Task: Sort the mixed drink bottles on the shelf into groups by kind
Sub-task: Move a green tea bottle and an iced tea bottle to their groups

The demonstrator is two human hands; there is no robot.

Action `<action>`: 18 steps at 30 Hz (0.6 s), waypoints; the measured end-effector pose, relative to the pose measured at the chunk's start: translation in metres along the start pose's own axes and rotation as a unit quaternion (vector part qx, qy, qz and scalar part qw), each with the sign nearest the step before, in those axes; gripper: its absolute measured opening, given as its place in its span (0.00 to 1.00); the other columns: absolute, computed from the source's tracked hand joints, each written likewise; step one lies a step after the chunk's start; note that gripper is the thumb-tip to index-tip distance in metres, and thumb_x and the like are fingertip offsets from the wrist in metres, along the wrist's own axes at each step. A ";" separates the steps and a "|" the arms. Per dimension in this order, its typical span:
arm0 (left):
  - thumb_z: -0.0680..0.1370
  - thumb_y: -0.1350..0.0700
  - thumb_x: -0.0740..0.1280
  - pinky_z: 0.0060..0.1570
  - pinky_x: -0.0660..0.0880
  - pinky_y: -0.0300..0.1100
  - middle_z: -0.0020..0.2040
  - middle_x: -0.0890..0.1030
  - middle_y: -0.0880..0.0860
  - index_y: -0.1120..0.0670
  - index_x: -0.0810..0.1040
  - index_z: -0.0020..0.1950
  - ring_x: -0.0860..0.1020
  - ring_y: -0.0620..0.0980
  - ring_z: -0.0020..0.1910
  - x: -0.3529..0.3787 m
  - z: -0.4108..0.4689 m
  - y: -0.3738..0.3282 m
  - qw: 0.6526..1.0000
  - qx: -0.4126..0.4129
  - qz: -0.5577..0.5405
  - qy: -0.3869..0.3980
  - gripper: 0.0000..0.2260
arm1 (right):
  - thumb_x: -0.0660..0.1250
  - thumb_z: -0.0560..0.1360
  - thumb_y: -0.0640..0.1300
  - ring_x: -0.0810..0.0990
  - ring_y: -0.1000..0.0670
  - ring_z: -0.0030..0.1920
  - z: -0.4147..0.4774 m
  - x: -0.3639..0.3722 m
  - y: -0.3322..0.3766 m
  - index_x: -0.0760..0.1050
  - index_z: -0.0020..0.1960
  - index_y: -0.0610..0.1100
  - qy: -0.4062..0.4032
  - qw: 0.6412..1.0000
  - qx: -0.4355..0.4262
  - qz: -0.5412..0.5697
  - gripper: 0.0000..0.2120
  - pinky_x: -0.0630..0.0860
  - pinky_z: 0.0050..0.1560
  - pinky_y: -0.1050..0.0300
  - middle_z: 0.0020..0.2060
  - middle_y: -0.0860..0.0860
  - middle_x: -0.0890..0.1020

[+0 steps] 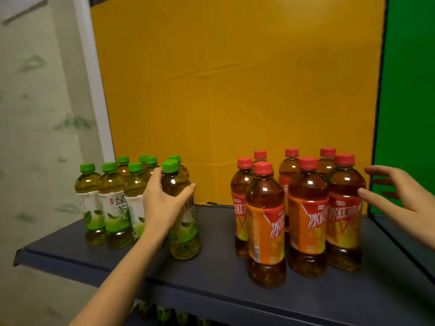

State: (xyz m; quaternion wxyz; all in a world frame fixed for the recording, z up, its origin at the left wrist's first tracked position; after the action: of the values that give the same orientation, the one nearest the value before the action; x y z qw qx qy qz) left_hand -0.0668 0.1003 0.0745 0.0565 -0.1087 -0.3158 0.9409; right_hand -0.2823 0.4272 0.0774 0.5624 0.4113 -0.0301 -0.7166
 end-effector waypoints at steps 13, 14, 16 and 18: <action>0.70 0.48 0.72 0.62 0.68 0.50 0.65 0.71 0.60 0.61 0.63 0.69 0.69 0.58 0.65 0.021 0.009 0.028 0.998 -0.009 0.059 0.025 0.34 | 0.67 0.72 0.43 0.73 0.49 0.56 -0.040 0.000 0.021 0.71 0.60 0.43 0.013 0.998 0.046 -0.045 0.18 0.73 0.58 0.46 0.59 0.46 0.73; 0.70 0.48 0.72 0.63 0.67 0.50 0.67 0.70 0.61 0.61 0.61 0.70 0.68 0.58 0.67 0.021 0.007 0.027 0.998 0.000 0.063 0.028 0.35 | 0.67 0.72 0.43 0.73 0.48 0.57 -0.043 -0.001 0.022 0.71 0.61 0.43 0.011 0.997 0.053 -0.047 0.17 0.73 0.58 0.48 0.59 0.46 0.74; 0.71 0.49 0.71 0.66 0.64 0.50 0.70 0.66 0.61 0.61 0.58 0.73 0.65 0.59 0.69 0.021 0.006 0.026 0.996 0.022 0.076 0.036 0.37 | 0.67 0.72 0.44 0.74 0.46 0.58 -0.050 -0.002 0.021 0.72 0.60 0.43 0.002 0.996 0.066 -0.057 0.17 0.72 0.58 0.48 0.59 0.46 0.74; 0.72 0.49 0.70 0.69 0.61 0.51 0.72 0.63 0.62 0.61 0.55 0.74 0.61 0.58 0.72 0.021 0.005 0.024 0.994 0.047 0.093 0.044 0.38 | 0.67 0.73 0.45 0.74 0.47 0.58 -0.059 -0.005 0.019 0.72 0.60 0.45 -0.002 0.995 0.074 -0.072 0.17 0.72 0.57 0.49 0.58 0.49 0.75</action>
State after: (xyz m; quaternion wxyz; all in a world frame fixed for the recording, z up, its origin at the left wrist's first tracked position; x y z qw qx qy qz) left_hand -0.0890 0.0824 0.0601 -0.0125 -0.1761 -0.2574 0.9501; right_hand -0.2311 0.4494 0.0511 0.4772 0.4519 -0.0542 -0.7517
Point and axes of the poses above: each hand's wrist, its own z-axis towards the middle knuckle, its own x-axis out of the palm, y = z × x, the point moved 3 cm from there along z, towards the middle knuckle
